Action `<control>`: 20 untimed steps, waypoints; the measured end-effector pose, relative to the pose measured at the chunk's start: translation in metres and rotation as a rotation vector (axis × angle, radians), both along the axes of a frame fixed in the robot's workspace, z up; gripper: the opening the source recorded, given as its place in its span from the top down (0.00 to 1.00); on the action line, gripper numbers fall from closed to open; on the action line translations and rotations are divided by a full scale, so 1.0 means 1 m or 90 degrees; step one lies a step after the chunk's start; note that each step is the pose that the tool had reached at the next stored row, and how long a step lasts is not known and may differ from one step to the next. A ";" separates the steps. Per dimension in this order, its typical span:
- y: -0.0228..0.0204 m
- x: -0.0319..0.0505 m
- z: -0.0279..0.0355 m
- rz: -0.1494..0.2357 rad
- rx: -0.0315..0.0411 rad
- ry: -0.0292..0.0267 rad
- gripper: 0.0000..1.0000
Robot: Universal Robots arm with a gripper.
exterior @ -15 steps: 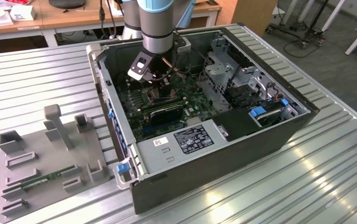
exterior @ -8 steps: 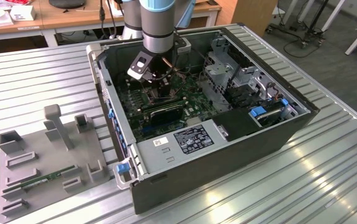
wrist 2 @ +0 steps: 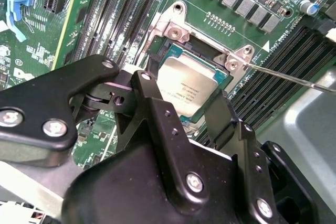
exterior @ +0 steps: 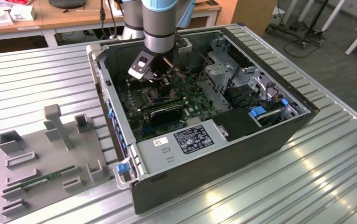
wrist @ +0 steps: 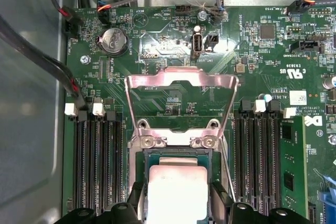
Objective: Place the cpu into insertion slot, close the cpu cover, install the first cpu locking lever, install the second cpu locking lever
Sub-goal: 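Place the cpu into insertion slot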
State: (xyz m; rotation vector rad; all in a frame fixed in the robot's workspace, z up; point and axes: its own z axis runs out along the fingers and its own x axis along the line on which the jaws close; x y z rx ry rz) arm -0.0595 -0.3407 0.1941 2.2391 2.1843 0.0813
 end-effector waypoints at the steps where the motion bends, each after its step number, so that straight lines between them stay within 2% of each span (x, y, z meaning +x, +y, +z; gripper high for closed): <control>1: 0.0000 0.0005 -0.0001 0.000 0.0001 0.0006 0.38; 3: 0.0000 0.0013 -0.0001 0.000 0.0001 0.0022 0.38; 14: 0.0001 0.0013 0.0030 0.000 0.0001 0.0024 0.38; 16: 0.0000 0.0014 0.0029 0.000 -0.0003 0.0060 0.38; 20: 0.0001 0.0014 0.0027 0.000 -0.0002 0.0075 0.38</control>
